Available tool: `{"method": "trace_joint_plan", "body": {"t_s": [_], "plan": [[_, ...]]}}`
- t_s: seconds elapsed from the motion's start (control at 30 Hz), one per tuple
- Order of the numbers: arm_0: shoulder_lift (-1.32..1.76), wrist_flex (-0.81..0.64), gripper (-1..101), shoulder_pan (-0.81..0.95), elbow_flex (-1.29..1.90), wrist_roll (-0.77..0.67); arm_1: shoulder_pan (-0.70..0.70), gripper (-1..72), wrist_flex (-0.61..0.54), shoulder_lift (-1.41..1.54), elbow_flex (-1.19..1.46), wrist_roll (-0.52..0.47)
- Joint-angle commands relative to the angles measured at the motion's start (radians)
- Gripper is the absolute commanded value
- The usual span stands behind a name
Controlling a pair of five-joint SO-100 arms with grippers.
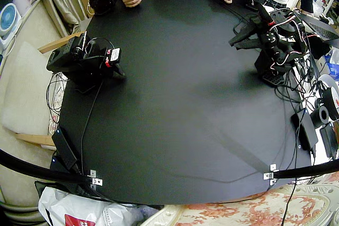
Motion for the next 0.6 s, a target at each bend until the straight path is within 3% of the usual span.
{"method": "trace_joint_plan", "body": {"t_s": [0.0, 0.03, 0.57], "plan": [[0.072, -0.067, 0, -0.015, 0.110, -0.040, 0.262, -0.3, -0.337, -0.229, -0.005, 0.212], [0.097, -0.279, 0, 0.249, 0.640, 0.242, 0.262, -0.3, -0.337, -0.229, -0.005, 0.212], [0.097, -0.279, 0, 0.235, 0.640, 0.232, 0.250, -0.3, -0.337, -0.227, -0.005, 0.206]]}}
